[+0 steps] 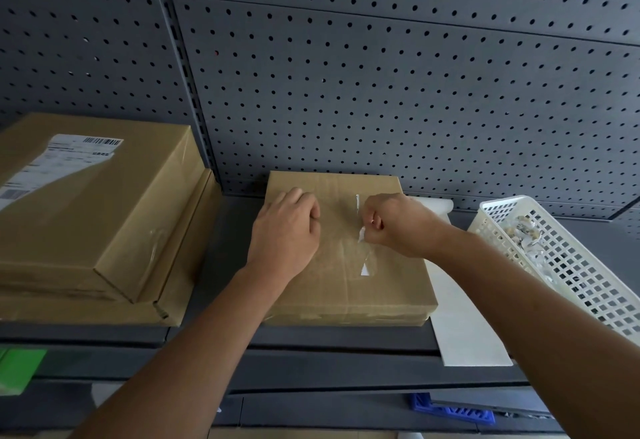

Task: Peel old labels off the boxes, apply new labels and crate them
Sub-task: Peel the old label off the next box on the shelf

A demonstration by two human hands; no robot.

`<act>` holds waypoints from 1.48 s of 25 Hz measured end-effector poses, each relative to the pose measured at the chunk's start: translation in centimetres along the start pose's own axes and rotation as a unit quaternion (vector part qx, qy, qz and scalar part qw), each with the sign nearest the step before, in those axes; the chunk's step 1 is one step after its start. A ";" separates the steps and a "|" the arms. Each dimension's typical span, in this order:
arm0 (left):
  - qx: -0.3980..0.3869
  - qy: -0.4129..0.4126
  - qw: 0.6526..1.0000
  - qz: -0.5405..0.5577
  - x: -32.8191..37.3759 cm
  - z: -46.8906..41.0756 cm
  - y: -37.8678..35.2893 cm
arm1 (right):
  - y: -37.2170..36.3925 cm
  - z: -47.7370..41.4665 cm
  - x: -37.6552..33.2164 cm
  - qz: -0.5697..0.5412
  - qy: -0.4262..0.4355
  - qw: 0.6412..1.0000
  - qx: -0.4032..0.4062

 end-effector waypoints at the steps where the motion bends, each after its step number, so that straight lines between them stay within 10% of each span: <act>1: 0.001 0.001 1.000 0.000 0.0 0.0 0.0 | 0.1 0.3 0.2 -0.018 0.000 1.000 0.014; 25: 0.005 -0.002 1.000 -0.003 0.0 0.1 0.2 | 3.2 4.5 2.5 -0.193 -0.024 0.970 0.145; 37: 0.008 -0.008 1.000 -0.008 0.2 0.1 0.2 | 0.2 2.6 -0.7 -0.013 -0.003 0.996 0.087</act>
Point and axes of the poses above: each hand's wrist, its own z-axis away from the middle knuckle, its own y-axis out of the back of the hand, x = y × z, the point moved 10 cm from there along -z, towards the middle knuckle, and after that the axes turned 10 degrees about z, right-handed, at the moved point
